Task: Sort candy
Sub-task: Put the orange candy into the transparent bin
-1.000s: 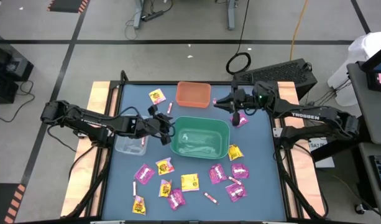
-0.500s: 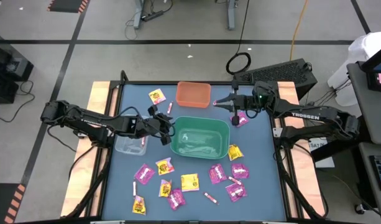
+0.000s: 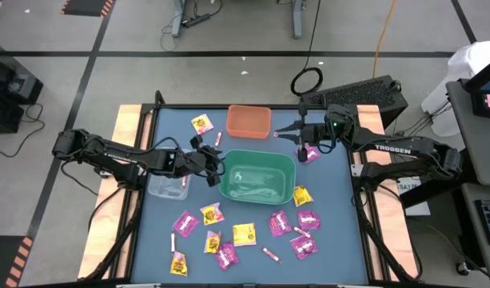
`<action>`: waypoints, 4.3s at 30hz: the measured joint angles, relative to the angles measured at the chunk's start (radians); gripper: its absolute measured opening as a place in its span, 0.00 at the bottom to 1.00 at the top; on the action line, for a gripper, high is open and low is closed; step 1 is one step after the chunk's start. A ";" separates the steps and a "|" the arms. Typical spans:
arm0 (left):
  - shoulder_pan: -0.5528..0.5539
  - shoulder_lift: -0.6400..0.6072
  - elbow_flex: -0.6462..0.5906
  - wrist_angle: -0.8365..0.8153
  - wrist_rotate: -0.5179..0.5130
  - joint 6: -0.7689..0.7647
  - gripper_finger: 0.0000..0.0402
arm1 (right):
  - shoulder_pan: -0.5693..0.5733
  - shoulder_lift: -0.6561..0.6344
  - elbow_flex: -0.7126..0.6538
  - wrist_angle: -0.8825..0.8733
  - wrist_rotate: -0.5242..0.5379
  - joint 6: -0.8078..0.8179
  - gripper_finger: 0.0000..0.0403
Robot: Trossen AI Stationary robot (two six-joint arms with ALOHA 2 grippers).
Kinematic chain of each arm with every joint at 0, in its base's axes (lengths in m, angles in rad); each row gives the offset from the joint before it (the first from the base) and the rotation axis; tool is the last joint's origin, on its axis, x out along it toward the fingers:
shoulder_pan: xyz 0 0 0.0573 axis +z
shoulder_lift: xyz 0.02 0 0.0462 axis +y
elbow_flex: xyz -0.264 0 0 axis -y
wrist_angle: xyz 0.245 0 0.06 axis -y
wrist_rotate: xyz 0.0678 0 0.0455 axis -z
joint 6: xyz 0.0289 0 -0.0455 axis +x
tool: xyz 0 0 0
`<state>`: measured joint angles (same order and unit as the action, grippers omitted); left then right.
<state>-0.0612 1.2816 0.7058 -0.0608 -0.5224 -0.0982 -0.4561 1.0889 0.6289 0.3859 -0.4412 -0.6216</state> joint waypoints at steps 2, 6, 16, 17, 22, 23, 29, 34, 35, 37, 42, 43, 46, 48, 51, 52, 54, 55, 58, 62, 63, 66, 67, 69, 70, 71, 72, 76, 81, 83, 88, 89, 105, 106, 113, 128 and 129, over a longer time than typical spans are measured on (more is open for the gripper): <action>0.000 0.000 0.000 0.000 0.000 0.000 0.29 | 0.000 0.000 0.000 0.000 0.000 0.000 0.06; 0.000 0.000 0.000 0.000 0.000 0.000 0.29 | 0.000 0.000 0.000 0.005 0.000 0.014 0.06; 0.000 0.000 0.000 0.000 0.000 0.000 0.29 | 0.000 0.000 -0.001 0.008 -0.001 0.183 0.06; 0.000 0.000 0.000 0.000 0.000 0.000 0.29 | 0.000 0.000 -0.001 0.008 -0.001 0.207 0.06; 0.000 0.000 0.000 0.000 0.000 0.000 0.29 | 0.000 0.000 -0.001 0.008 -0.001 0.355 0.06; 0.000 0.000 0.000 0.000 0.000 0.000 0.29 | 0.000 0.000 -0.001 0.008 -0.001 0.381 0.06; 0.000 0.000 0.000 0.004 0.000 0.000 0.29 | 0.000 0.000 -0.001 0.007 -0.001 0.557 0.06; 0.000 0.000 0.000 0.042 0.000 0.006 0.29 | 0.000 0.000 -0.001 0.007 0.000 0.705 0.06; 0.000 0.000 0.000 0.047 0.000 0.007 0.29 | 0.000 0.000 -0.001 0.007 -0.001 0.727 0.06; 0.000 0.000 0.000 0.055 0.000 0.007 0.29 | 0.000 0.000 -0.001 0.007 0.000 0.771 0.06; 0.000 0.000 0.000 0.055 0.000 0.006 0.29 | 0.000 0.000 -0.001 0.006 0.000 0.837 0.06; 0.000 0.000 0.000 0.055 0.000 0.004 0.29 | 0.000 0.000 -0.001 0.006 0.000 0.842 0.06; 0.000 0.000 0.000 0.055 0.000 0.002 0.29 | 0.000 0.000 -0.001 0.006 0.000 0.846 0.06; 0.000 0.000 0.000 0.061 0.000 0.002 0.29 | 0.000 0.000 -0.001 0.007 0.000 0.846 0.06; 0.000 0.000 0.000 0.111 0.000 0.001 0.29 | 0.000 0.000 -0.001 0.009 0.000 0.845 0.06; 0.000 0.000 0.000 0.134 0.000 0.002 0.29 | 0.000 0.000 -0.001 0.013 0.000 0.843 0.06; 0.000 0.000 0.000 0.184 0.000 0.002 0.29 | 0.005 0.001 -0.001 0.036 0.001 0.840 0.06; 0.000 0.000 0.000 0.207 0.000 0.007 0.29 | 0.012 0.001 -0.001 0.054 0.003 0.839 0.06; 0.000 0.000 0.000 0.256 0.000 0.032 0.29 | 0.050 0.013 -0.001 0.135 0.004 0.822 0.06; 0.000 0.001 0.000 0.291 0.067 0.036 0.29 | 0.118 0.062 -0.001 0.274 0.005 0.805 0.06; 0.000 0.001 0.000 0.302 0.084 0.041 0.29 | 0.134 0.079 -0.001 0.310 0.005 0.801 0.06; 0.000 0.001 0.000 0.353 0.120 0.067 0.29 | 0.185 0.133 -0.001 0.392 0.042 0.785 0.06; 0.000 0.001 0.000 0.369 0.131 0.076 0.29 | 0.202 0.154 -0.001 0.423 0.064 0.784 0.06; -0.002 0.008 0.000 0.398 0.156 0.079 0.29 | 0.229 0.190 -0.001 0.473 0.102 0.772 0.06; -0.004 0.015 0.000 0.418 0.163 0.080 0.29 | 0.241 0.211 -0.001 0.499 0.117 0.764 0.06; -0.006 0.023 0.000 0.430 0.172 0.081 0.29 | 0.252 0.231 -0.001 0.522 0.129 0.758 0.06; -0.006 0.032 0.000 0.443 0.185 0.084 0.29 | 0.260 0.248 -0.001 0.540 0.131 0.752 0.06; -0.006 0.074 0.000 0.521 0.246 0.089 0.32 | 0.279 0.315 -0.001 0.618 0.133 0.740 0.06; -0.006 0.108 0.000 0.624 0.258 0.108 0.42 | 0.289 0.381 -0.001 0.692 0.139 0.740 0.06; -0.006 0.117 0.000 0.641 0.259 0.107 0.46 | 0.295 0.403 -0.001 0.707 0.159 0.739 0.06; -0.006 0.152 0.000 0.714 0.259 0.107 0.51 | 0.294 0.438 -0.001 0.711 0.179 0.729 0.06; -0.004 0.161 0.000 0.732 0.259 0.107 0.51 | 0.294 0.442 -0.001 0.714 0.179 0.723 0.06; 0.023 0.226 0.040 0.759 0.286 0.112 0.47 | 0.294 0.444 -0.001 0.711 0.182 0.658 0.06; 0.023 0.233 0.044 0.760 0.286 0.113 0.45 | 0.294 0.444 -0.001 0.709 0.182 0.658 0.06; 0.031 0.255 0.055 0.767 0.287 0.140 0.35 | 0.294 0.444 0.000 0.700 0.182 0.659 0.06; 0.031 0.255 0.055 0.786 0.295 0.141 0.20 | 0.294 0.444 0.000 0.693 0.189 0.657 0.06; 0.032 0.255 0.055 0.786 0.295 0.142 0.18 | 0.295 0.444 0.000 0.693 0.203 0.656 0.06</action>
<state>-0.0293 1.5364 0.7612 0.7250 -0.2273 0.0433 -0.1611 1.5330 0.6289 1.0786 -0.2385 0.0348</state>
